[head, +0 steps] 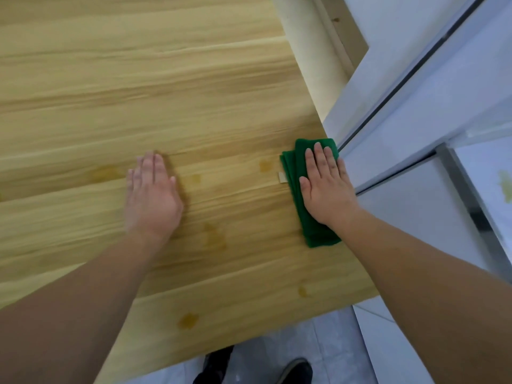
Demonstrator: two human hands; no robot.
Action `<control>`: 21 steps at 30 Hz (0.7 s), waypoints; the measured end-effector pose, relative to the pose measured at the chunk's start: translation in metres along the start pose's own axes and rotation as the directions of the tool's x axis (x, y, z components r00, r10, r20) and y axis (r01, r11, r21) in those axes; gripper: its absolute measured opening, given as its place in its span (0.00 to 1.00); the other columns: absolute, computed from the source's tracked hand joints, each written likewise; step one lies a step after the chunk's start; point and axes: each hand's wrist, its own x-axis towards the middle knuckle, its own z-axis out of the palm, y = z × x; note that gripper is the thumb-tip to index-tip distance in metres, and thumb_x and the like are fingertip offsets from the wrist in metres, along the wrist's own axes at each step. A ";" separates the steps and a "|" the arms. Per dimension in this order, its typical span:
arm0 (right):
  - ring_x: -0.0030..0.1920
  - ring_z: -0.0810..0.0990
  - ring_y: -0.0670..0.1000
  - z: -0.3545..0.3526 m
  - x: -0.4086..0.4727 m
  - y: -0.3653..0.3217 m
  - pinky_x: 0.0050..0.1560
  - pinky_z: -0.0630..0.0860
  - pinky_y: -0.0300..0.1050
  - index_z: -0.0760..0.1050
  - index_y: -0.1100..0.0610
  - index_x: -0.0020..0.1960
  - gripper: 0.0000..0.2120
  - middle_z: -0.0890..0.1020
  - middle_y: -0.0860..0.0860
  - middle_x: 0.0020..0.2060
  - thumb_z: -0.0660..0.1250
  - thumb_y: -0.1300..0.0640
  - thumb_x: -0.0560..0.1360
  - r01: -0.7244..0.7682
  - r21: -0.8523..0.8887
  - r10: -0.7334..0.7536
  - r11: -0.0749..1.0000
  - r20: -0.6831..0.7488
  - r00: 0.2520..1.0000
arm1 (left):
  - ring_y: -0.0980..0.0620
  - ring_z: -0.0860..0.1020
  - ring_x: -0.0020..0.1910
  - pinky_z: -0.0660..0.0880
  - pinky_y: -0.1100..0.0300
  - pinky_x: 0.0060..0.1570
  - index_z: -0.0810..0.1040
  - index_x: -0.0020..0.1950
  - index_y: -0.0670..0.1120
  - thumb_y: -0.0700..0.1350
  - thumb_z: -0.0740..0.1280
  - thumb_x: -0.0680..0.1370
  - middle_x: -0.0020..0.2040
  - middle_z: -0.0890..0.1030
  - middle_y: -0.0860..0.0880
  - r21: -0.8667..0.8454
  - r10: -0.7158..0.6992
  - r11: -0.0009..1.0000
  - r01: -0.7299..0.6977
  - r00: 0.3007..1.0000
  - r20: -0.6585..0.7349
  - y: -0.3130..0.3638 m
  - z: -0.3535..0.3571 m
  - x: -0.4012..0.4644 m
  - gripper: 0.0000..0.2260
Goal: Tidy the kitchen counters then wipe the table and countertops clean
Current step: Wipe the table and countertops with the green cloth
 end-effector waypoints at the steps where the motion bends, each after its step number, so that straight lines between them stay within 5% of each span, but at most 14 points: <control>1: 0.77 0.35 0.52 0.001 0.000 0.000 0.76 0.36 0.53 0.34 0.56 0.78 0.29 0.36 0.53 0.77 0.37 0.45 0.82 0.002 -0.001 -0.002 1.000 0.007 1.000 | 0.37 0.58 0.76 0.51 0.44 0.76 0.61 0.76 0.34 0.46 0.52 0.81 0.76 0.61 0.36 -0.009 -0.033 0.999 0.033 0.999 -0.004 -0.008 0.001 -0.006 0.26; 10: 0.77 0.35 0.53 -0.003 0.029 -0.022 0.76 0.38 0.55 0.35 0.57 0.78 0.29 0.37 0.53 0.77 0.38 0.46 0.82 -0.043 -0.001 0.043 0.999 -0.020 0.999 | 0.42 0.52 0.78 0.47 0.48 0.77 0.57 0.78 0.37 0.47 0.50 0.83 0.79 0.56 0.40 -0.048 -0.138 0.989 0.137 0.990 -0.011 -0.024 0.021 -0.018 0.25; 21: 0.77 0.36 0.52 -0.006 0.044 -0.054 0.76 0.37 0.54 0.37 0.56 0.78 0.29 0.39 0.52 0.78 0.38 0.46 0.82 0.081 0.034 -0.079 0.996 -0.061 0.995 | 0.45 0.51 0.79 0.46 0.50 0.77 0.56 0.79 0.38 0.46 0.51 0.84 0.80 0.55 0.42 -0.047 -0.157 0.986 0.157 0.988 0.006 -0.023 0.017 -0.016 0.24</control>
